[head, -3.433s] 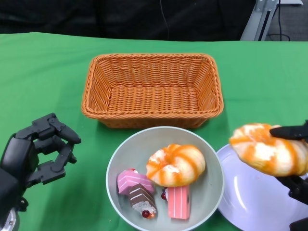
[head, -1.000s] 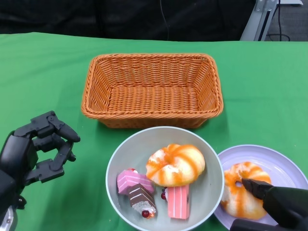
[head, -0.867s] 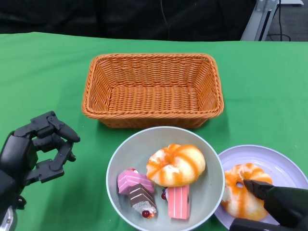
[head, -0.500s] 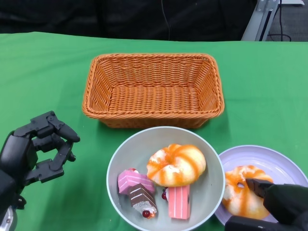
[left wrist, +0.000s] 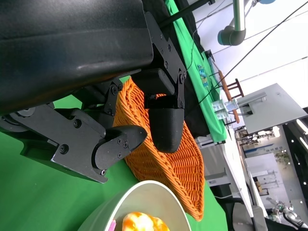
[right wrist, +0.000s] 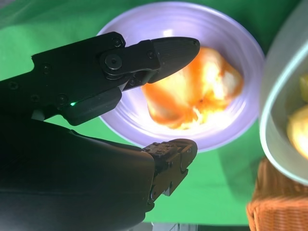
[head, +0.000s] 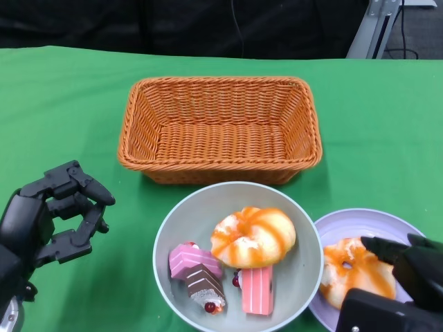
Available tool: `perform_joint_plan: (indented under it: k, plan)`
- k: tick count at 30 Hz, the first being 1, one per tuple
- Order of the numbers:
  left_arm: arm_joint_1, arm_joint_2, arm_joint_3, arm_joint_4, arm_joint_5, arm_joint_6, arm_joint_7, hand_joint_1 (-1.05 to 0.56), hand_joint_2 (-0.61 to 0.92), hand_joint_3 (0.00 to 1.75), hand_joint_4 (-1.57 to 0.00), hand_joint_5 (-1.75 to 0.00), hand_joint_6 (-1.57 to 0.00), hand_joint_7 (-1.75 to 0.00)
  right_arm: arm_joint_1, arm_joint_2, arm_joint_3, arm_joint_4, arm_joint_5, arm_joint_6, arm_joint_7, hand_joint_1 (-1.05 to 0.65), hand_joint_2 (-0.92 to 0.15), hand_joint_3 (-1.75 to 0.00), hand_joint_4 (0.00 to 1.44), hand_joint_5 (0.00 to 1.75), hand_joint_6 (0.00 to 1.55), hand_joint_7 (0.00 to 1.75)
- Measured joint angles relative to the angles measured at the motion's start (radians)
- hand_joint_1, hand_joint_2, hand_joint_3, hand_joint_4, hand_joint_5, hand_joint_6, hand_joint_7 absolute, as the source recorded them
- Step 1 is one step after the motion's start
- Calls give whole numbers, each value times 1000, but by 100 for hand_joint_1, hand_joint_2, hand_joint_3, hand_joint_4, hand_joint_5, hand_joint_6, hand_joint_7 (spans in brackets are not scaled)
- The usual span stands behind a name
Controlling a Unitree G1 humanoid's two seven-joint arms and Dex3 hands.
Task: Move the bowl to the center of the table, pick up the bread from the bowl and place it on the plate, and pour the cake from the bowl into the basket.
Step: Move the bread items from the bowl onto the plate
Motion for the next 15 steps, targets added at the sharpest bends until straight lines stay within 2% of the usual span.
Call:
perform_joint_plan:
  k: [6, 9, 13, 15]
  plan:
    - [-1, 1, 1, 1, -1, 1, -1, -6, 65, 94, -75, -159, -72, -133, 20, 37, -32, -166, 36, 1, 11, -86, -92, -16, 0, 0, 31, 1]
    - [-5, 1, 1, 13, 1, 0, -1, -6, 65, 94, -76, -159, -72, -134, 27, 49, -35, -238, 70, -34, 11, -84, -92, -15, 6, 3, 29, 0]
    - [-14, 1, 2, 42, 2, -7, -1, -6, 65, 95, -75, -158, -72, -133, 24, 83, 8, -266, 87, -119, -48, -80, -92, -8, 24, 12, 36, 3]
    - [-18, 1, 2, 51, 2, -10, -1, -6, 64, 95, -75, -158, -72, -133, 16, 95, 35, -266, 88, -166, -82, -79, -92, -8, 27, 14, 37, 3]
